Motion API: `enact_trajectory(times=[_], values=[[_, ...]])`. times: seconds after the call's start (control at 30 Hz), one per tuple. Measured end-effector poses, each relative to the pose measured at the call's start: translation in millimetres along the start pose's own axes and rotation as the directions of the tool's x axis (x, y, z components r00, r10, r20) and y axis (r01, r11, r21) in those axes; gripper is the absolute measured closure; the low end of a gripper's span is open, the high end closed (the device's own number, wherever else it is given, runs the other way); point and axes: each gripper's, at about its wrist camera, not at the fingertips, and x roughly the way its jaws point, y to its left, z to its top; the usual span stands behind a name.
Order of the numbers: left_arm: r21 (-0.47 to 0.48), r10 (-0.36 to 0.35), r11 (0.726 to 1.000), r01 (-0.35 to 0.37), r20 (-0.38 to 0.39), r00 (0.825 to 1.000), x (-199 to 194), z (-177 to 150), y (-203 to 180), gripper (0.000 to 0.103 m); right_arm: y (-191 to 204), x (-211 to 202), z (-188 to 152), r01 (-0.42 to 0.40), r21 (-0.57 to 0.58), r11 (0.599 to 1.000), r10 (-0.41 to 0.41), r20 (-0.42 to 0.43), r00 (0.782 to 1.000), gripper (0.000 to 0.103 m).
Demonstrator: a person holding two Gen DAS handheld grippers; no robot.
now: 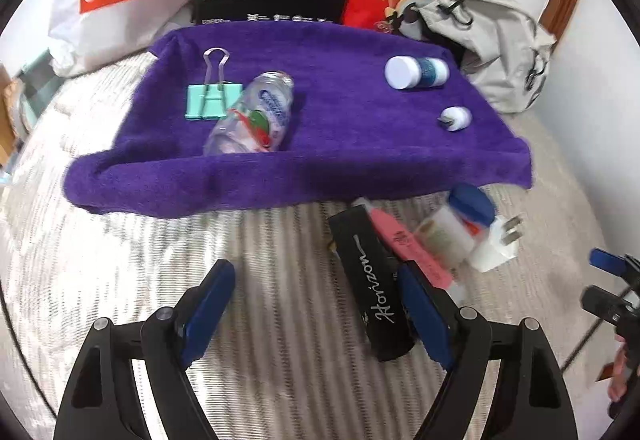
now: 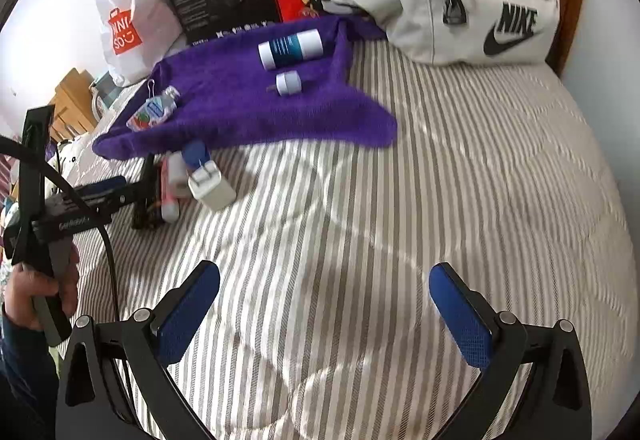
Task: Organize rigid objects
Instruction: 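Withdraw both grippers and move toward the black pen and charger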
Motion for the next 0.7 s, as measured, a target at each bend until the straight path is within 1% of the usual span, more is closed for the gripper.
enact_trajectory(times=[0.03,0.07,0.13,0.23,0.33,0.37,0.4,0.5,0.57,0.67,0.7], values=[[0.013,0.028,1.0,-0.028,0.008,1.0,-2,-1,1,0.018,0,1,-3,-0.002,0.001,1.0,0.002,-0.005,1.0,0.0],[0.016,0.033,0.999,-0.033,0.009,0.999,-3,-2,3,0.018,1,1,-4,-0.003,0.0,1.0,0.003,-0.007,1.0,0.0],[-0.007,0.018,1.0,-0.017,0.01,1.0,-8,-3,11,0.018,3,1,-6,-0.005,-0.006,1.0,0.005,-0.008,1.0,0.0],[-0.036,0.013,0.999,-0.013,0.005,1.0,-10,-4,14,0.02,6,1,-4,0.0,-0.016,1.0,0.0,0.0,1.0,0.0],[-0.011,0.025,1.0,-0.025,-0.011,1.0,-6,-5,4,0.02,10,0,0,0.004,-0.034,0.999,-0.004,0.007,1.0,0.0],[0.003,0.046,0.999,-0.046,-0.016,0.999,-4,-6,0,0.018,11,0,2,0.004,-0.041,0.999,-0.004,0.006,1.0,0.0],[0.007,0.069,0.998,-0.068,-0.011,0.998,-5,-6,-2,0.018,12,0,3,0.004,-0.049,0.999,-0.004,0.006,1.0,0.0],[0.026,0.136,0.991,-0.135,-0.039,0.99,-1,-9,-2,0.017,14,-1,5,0.013,-0.072,0.997,-0.012,0.004,1.0,0.0],[0.016,0.124,0.992,-0.124,-0.029,0.992,-4,-11,4,0.017,15,-2,5,0.021,-0.08,0.997,-0.02,0.007,1.0,0.0],[-0.002,0.139,0.99,-0.139,-0.025,0.99,-5,-9,10,0.018,15,0,6,0.011,-0.08,0.997,-0.011,0.006,1.0,0.0],[0.004,0.133,0.991,-0.133,-0.022,0.991,-5,-8,10,0.02,15,2,7,0.01,-0.081,0.997,-0.009,0.004,1.0,0.0]])
